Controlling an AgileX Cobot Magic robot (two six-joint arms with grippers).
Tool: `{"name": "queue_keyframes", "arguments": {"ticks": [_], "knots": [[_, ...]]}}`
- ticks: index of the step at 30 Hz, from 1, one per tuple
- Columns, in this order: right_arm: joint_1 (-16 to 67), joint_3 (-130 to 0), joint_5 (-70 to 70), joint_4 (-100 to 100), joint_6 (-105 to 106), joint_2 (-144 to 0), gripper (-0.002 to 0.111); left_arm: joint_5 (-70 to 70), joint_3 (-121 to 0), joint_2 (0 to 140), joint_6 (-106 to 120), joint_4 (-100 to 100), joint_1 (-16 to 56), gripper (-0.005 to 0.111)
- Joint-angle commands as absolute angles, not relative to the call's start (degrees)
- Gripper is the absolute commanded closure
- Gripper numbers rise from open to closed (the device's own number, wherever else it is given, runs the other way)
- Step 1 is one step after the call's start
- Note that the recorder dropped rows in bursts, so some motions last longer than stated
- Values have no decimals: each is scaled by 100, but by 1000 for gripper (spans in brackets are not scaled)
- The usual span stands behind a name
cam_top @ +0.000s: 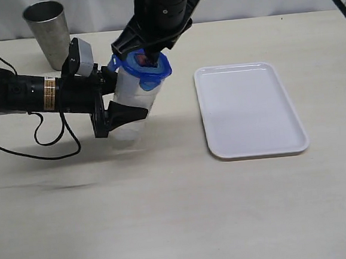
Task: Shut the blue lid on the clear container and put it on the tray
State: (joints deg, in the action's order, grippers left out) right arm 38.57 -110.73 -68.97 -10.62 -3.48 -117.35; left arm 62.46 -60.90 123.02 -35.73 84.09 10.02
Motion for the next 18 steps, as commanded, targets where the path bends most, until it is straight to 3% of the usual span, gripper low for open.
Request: {"name": "queue_keyframes", "arguments": {"ticks": [1,18], "knots": [[3849,-10896,-6996,-1137,-324,-11789,69,6769,-6133,12098,-3642,8110,1001,107],[3849,-11010,-6996,-1290,-495,-11568,69,6155,-6133,12479,-3606,8121,1412,107]]}}
